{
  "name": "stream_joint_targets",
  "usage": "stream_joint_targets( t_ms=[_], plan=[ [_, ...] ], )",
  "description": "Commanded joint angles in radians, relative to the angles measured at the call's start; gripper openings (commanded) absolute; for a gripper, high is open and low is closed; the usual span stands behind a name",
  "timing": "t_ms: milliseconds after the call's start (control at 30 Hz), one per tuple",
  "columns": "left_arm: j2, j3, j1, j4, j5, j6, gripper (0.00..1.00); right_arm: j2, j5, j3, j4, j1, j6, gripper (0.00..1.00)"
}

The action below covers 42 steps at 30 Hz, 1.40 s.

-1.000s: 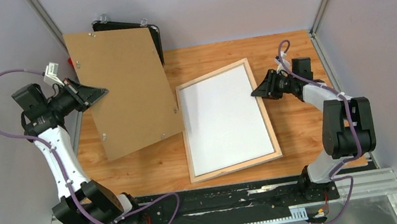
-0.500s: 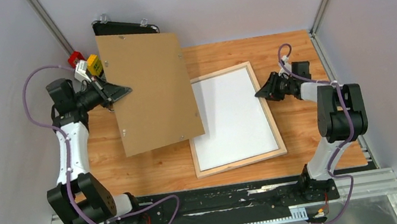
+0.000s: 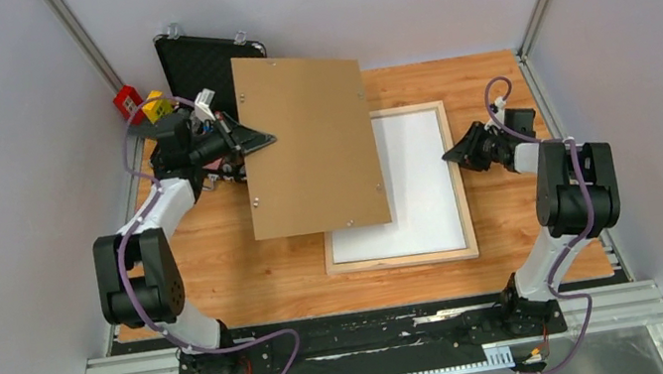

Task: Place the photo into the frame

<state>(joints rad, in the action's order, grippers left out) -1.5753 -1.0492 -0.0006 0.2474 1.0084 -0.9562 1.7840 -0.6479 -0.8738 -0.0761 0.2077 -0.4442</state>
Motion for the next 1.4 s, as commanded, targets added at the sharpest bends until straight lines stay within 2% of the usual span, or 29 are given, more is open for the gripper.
stream_joint_targets(
  t_ms=[0,200,300,467,600,900,1133,1367],
  plan=[
    [-0.065,-0.039,-0.063,0.216,0.009,-0.128,0.00,-0.011,0.004,-0.024,-0.026,0.001,-0.041,0.01],
    [-0.135,-0.071,-0.109,0.253,0.003,-0.153,0.00,0.003,-0.005,-0.037,0.015,0.002,-0.003,0.14],
    [-0.157,-0.080,-0.129,0.277,0.001,-0.169,0.00,-0.005,-0.006,-0.040,0.043,0.004,0.018,0.25],
    [-0.206,-0.080,-0.173,0.357,-0.006,-0.235,0.00,-0.036,0.006,-0.053,0.097,0.018,0.048,0.50],
    [-0.237,-0.075,-0.195,0.416,-0.022,-0.290,0.00,-0.068,0.008,-0.068,0.141,0.035,0.071,0.58],
    [-0.308,-0.100,-0.277,0.444,-0.061,-0.319,0.00,-0.141,0.015,-0.093,0.202,0.074,0.154,0.61],
    [-0.389,-0.105,-0.348,0.537,-0.107,-0.397,0.00,-0.178,0.001,-0.133,0.284,0.077,0.239,0.61],
    [-0.427,-0.097,-0.385,0.575,-0.163,-0.445,0.00,-0.235,0.002,-0.093,0.283,0.079,0.272,0.60]
  ],
)
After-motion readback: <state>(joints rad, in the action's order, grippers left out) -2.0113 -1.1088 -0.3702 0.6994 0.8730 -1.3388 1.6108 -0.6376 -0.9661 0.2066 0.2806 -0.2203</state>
